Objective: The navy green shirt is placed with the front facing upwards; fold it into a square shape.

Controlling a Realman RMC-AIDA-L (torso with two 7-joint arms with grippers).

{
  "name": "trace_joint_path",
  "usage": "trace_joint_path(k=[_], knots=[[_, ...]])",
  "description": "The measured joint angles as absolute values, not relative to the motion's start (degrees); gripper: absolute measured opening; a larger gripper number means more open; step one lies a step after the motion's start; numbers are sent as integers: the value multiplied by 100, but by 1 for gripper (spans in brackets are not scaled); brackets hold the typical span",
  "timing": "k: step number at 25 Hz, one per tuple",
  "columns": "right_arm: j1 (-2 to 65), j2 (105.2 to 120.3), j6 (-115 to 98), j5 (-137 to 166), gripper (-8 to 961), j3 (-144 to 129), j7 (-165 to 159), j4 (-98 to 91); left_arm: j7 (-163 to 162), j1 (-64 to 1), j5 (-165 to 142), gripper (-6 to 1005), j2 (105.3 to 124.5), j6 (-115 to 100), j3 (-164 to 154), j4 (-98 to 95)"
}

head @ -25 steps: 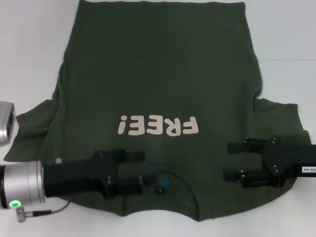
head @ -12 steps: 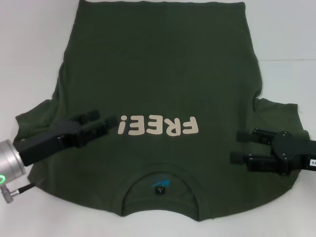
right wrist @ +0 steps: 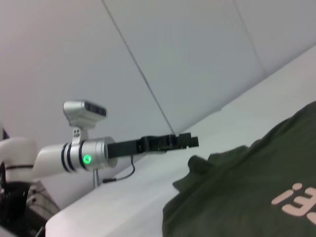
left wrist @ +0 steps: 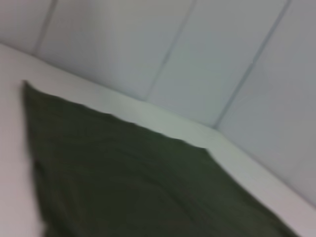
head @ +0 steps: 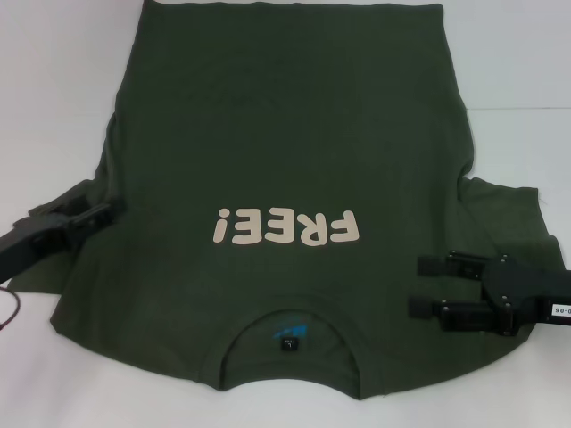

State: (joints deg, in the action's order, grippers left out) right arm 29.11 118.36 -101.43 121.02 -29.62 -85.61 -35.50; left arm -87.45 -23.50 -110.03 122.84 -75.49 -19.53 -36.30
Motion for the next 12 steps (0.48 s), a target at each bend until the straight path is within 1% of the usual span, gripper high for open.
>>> trace_joint_path(k=[3, 12], knots=[[2953, 11809, -10148, 12104, 900, -3043, -8616, -3553, -8749, -2279, -11003, 828, 12278, -7277, -1951, -3701], [3080, 11796, -10132, 12090, 900, -3172, -8850, -3578, -8746, -2206, -11077, 827, 12304, -6495, -1994, -3745]])
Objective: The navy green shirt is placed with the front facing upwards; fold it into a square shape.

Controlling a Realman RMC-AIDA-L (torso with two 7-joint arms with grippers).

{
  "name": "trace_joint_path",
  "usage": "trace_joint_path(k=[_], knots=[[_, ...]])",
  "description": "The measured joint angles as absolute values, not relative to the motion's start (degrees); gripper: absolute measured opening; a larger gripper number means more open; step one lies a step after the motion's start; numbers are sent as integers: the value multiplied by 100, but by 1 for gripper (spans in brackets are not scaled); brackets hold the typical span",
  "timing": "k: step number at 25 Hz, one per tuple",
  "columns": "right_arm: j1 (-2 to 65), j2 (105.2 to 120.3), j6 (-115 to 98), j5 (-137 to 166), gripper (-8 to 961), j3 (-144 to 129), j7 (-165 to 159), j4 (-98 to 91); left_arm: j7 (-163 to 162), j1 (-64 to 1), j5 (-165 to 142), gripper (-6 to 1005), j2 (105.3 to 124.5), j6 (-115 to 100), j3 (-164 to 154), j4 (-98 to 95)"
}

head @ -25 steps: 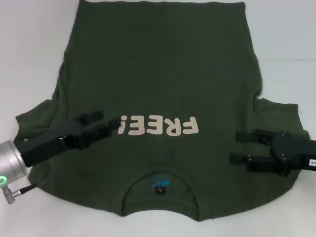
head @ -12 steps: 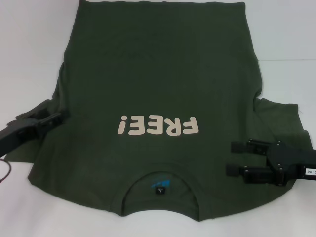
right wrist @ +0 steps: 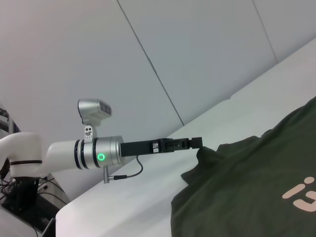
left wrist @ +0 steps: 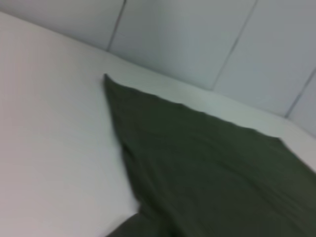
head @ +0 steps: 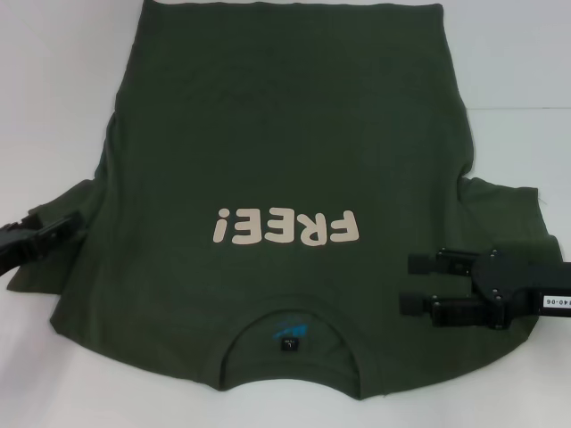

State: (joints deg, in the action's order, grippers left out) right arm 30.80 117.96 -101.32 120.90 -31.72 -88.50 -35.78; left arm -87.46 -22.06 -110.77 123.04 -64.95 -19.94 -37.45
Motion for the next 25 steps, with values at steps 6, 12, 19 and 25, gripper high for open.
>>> trace_joint_path(k=[6, 12, 19, 25], knots=[[3093, 11796, -10113, 12078, 899, -3159, -8851, -3563, -8730, -2191, -11098, 827, 12323, -6024, -2002, -3718], [3094, 11803, -10113, 12075, 900, -3134, -8851, -3559, -8706, -2199, -11104, 828, 12360, -5806, -2021, -3702], [3094, 11810, -10100, 12075, 899, -3129, -8850, -3562, -8700, -2240, -11128, 828, 12379, -5595, -2217, -3615], [3094, 11812, -10098, 12076, 899, -3128, -8850, -3582, -8732, -2264, -11110, 793, 12383, -5551, -2336, -3622]])
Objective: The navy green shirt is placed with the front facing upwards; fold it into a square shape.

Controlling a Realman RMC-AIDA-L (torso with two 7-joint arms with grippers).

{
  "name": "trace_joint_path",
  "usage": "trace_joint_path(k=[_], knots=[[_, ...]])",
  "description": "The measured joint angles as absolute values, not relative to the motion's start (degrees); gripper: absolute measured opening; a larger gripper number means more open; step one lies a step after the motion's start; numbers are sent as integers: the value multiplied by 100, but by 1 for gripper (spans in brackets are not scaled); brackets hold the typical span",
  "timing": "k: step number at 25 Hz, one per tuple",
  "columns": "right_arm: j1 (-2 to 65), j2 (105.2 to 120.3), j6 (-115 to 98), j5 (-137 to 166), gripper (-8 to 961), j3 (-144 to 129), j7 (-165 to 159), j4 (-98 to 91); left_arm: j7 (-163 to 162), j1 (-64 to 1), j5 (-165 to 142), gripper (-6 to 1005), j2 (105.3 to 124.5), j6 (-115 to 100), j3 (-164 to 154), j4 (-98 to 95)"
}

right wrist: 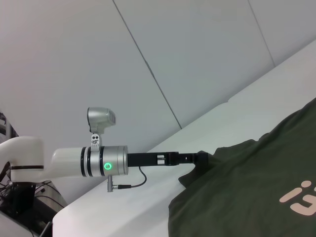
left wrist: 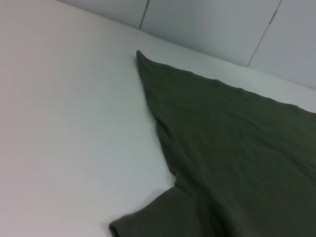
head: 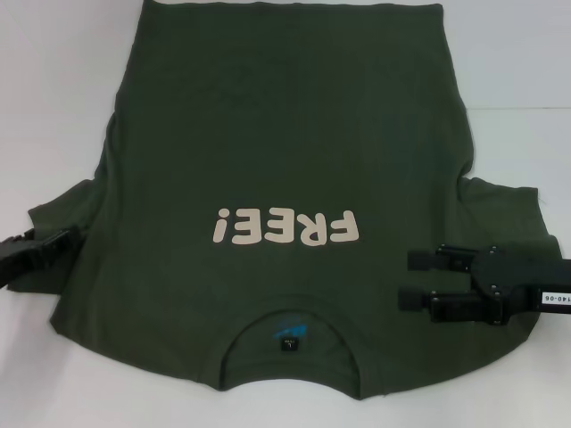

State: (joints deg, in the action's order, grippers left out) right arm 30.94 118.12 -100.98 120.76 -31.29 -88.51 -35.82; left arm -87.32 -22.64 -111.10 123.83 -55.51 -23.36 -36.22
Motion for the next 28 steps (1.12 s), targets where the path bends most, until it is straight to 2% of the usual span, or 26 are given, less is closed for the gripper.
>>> trace_joint_path(k=[4, 10, 15, 18, 23, 28], knots=[[3094, 11812, -10098, 12076, 900, -3127, -8849, -3583, -8795, -2303, -11098, 769, 12384, -5477, -2338, -3625], [3078, 11812, -10098, 12076, 900, -3120, -8844, -3572, -8896, -2338, -11112, 540, 12384, -5403, -2338, -3640], [3061, 11812, -10098, 12075, 899, -3120, -8829, -3568, -8912, -2345, -11121, 326, 12384, -5336, -2343, -3643], [3054, 11809, -10098, 12073, 899, -3120, -8820, -3562, -8912, -2347, -11126, 101, 12384, -5312, -2347, -3648], [3044, 11822, -10098, 12069, 900, -3096, -8814, -3559, -8912, -2383, -11138, 2, 12355, -5291, -2347, -3692], [3041, 11849, -10097, 12067, 900, -3081, -8799, -3559, -8912, -2433, -11145, 2, 12338, -5143, -2347, -3785]])
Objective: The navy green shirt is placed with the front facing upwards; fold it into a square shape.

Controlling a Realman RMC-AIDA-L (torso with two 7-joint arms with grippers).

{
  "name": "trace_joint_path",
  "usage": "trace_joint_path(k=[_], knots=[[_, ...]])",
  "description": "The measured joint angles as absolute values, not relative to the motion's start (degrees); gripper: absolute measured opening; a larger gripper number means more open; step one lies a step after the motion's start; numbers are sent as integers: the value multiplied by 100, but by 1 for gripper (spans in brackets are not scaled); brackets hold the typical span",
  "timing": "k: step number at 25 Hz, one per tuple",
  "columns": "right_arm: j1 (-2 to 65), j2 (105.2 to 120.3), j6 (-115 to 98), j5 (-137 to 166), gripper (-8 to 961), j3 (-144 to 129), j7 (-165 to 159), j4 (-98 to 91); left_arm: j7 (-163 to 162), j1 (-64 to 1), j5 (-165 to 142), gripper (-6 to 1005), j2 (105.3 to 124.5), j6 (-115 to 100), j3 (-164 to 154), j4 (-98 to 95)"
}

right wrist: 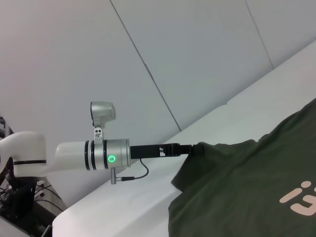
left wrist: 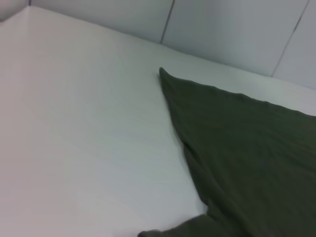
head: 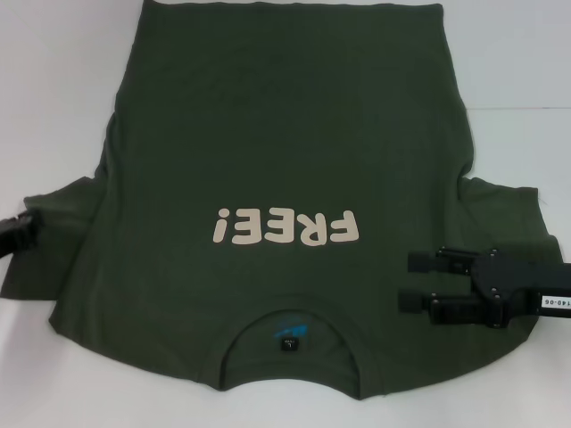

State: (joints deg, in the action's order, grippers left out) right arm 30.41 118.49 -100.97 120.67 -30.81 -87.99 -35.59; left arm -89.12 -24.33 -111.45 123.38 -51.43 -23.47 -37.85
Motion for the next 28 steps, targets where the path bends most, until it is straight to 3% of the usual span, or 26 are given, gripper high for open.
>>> trace_joint_path(k=[17, 28], knots=[[3044, 11888, -10089, 12067, 900, -3076, -8835, -3551, -8404, -2919, -11302, 2, 12196, -4200, -2448, -3920], [3025, 11900, -10089, 12067, 899, -3076, -8807, -3491, -8103, -3006, -11244, 2, 12261, -3934, -2578, -4049]])
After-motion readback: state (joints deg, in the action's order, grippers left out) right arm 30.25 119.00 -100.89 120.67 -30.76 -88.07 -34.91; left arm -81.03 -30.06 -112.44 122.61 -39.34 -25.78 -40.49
